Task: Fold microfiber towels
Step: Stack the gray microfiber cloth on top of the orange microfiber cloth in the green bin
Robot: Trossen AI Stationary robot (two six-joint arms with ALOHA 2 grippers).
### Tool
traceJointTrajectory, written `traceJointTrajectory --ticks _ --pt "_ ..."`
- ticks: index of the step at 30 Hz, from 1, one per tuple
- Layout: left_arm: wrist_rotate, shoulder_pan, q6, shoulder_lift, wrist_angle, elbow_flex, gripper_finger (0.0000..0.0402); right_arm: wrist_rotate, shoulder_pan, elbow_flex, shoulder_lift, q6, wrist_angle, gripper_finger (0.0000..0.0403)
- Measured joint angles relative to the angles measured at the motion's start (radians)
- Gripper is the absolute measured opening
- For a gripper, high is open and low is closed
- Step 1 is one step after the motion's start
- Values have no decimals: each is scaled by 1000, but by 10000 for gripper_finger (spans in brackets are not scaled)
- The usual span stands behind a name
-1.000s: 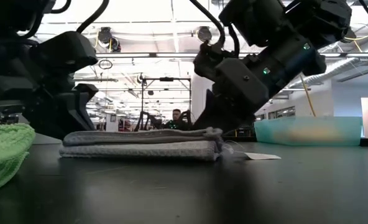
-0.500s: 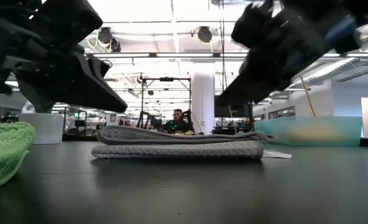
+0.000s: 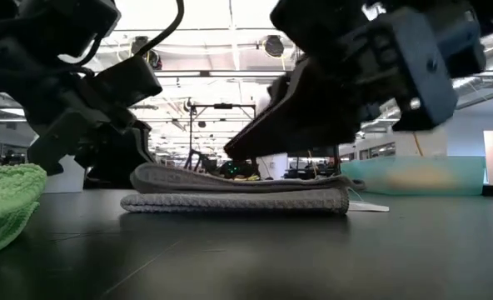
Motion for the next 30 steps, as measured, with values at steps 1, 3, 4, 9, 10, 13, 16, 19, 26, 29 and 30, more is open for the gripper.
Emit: traceJointTrajectory --ticks 1,3,4,9,10,13,16,19,26,29,30 --pt "0 0 0 8 5 0 16 2 0 20 6 -25 -31 78" --pt "-3 0 0 17 9 1 18 2 0 55 11 -56 -78 112" --pt "-3 0 0 17 8 1 18 2 -2 65 9 -62 -101 130" --pt "0 0 1 17 15 1 5 2 -16 80 15 -83 -132 215" --pt "0 0 1 17 17 0 3 2 -22 80 22 -82 -129 229" --pt "3 0 2 19 26 0 10 16 -42 79 38 -80 -149 253" --pt "3 -3 3 12 32 -2 19 27 -58 79 45 -91 -154 255" --pt "10 -5 6 -4 49 -3 16 23 -69 79 58 -111 -146 245" --pt "2 -31 4 -85 61 -2 11 -27 -92 79 97 -123 -130 199" --pt "-4 -57 4 -119 73 -2 19 -32 -105 80 99 -123 -154 165" --pt "-11 -65 5 -129 70 -2 20 -33 -110 80 98 -121 -162 151"
